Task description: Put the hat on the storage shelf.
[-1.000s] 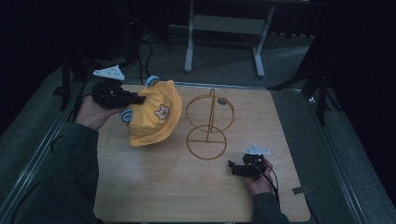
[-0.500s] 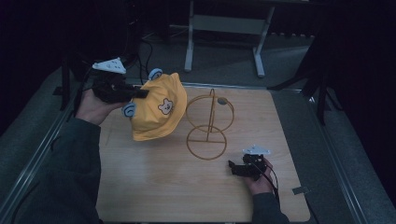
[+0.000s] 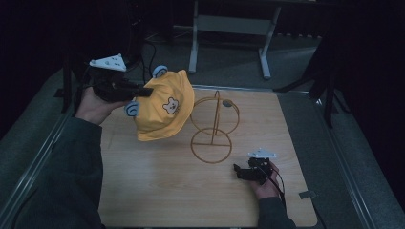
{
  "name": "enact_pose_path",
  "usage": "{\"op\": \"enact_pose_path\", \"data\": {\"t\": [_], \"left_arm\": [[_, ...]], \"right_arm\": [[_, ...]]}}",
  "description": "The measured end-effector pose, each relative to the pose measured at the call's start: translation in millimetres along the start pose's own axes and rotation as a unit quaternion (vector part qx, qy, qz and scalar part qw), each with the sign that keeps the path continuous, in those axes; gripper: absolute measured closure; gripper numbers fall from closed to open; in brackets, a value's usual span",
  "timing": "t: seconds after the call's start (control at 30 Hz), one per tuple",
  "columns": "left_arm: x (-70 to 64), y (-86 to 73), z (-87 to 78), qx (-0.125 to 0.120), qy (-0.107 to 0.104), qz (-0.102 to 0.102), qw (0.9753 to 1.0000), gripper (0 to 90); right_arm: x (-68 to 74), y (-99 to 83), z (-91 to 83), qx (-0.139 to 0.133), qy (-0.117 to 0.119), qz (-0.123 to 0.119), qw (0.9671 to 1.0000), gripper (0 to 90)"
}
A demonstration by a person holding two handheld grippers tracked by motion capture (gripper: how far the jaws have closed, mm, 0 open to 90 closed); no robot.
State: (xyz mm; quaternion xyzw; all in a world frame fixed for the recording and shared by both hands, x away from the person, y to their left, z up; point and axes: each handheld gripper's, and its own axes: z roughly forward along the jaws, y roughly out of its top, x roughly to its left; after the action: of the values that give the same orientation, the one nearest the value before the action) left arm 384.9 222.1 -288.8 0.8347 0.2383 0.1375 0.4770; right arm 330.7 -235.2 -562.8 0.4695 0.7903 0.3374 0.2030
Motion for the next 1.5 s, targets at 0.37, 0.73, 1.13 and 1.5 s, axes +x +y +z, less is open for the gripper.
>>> {"op": "enact_pose_path", "data": {"t": [0.37,0.73,1.13,1.5], "left_arm": [[-6.6,11.1,3.5,-0.024,-0.023,0.008,0.9994,85.1],[-16.5,23.9,21.1,-0.032,-0.048,0.018,0.9982,85.1],[-27.6,46.5,39.7,-0.045,-0.07,0.029,0.9962,85.0],[-39.0,62.8,84.9,-0.012,-0.05,0.024,0.9984,84.6]], "right_arm": [[-0.1,0.0,0.0,0.0,0.0,-0.001,1.0,13.5],[-0.1,0.0,0.0,0.0,0.0,-0.001,1.0,13.5],[-0.3,-0.1,0.1,0.0,0.0,-0.002,1.0,13.5],[-0.2,-0.1,-0.1,0.0,0.0,-0.001,1.0,13.5]]}}
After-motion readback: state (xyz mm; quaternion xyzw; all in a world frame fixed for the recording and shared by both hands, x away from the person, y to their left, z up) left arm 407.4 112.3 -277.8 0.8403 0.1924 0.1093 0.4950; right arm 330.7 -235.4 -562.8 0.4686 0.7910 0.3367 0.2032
